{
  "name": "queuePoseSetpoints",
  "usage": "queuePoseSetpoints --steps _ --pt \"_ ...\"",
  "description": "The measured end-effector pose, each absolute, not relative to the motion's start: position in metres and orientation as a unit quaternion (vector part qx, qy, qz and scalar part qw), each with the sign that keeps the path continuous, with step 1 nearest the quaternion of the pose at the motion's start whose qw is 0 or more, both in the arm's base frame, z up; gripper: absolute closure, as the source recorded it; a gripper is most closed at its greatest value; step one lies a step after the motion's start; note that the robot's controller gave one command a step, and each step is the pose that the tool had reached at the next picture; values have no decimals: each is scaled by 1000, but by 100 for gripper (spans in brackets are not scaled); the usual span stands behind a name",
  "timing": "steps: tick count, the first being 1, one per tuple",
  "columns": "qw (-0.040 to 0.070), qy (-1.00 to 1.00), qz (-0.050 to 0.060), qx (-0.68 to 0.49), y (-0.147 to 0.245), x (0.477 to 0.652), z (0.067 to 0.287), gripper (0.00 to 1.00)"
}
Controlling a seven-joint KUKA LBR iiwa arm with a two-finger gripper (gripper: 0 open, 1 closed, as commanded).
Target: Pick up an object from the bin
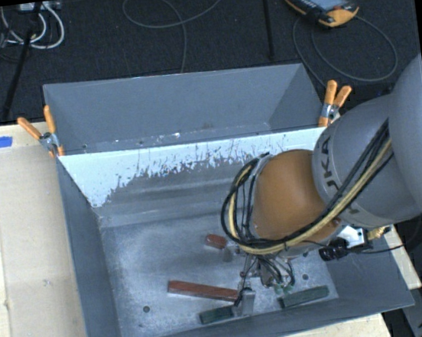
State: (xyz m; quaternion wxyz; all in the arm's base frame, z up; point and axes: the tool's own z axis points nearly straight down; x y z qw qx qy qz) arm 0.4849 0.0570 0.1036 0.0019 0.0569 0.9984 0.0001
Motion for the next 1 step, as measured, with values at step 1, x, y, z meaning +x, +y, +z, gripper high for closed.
queuePoseSetpoints --steps 1 --pt "-4 997 0 74 35 477 71 100"
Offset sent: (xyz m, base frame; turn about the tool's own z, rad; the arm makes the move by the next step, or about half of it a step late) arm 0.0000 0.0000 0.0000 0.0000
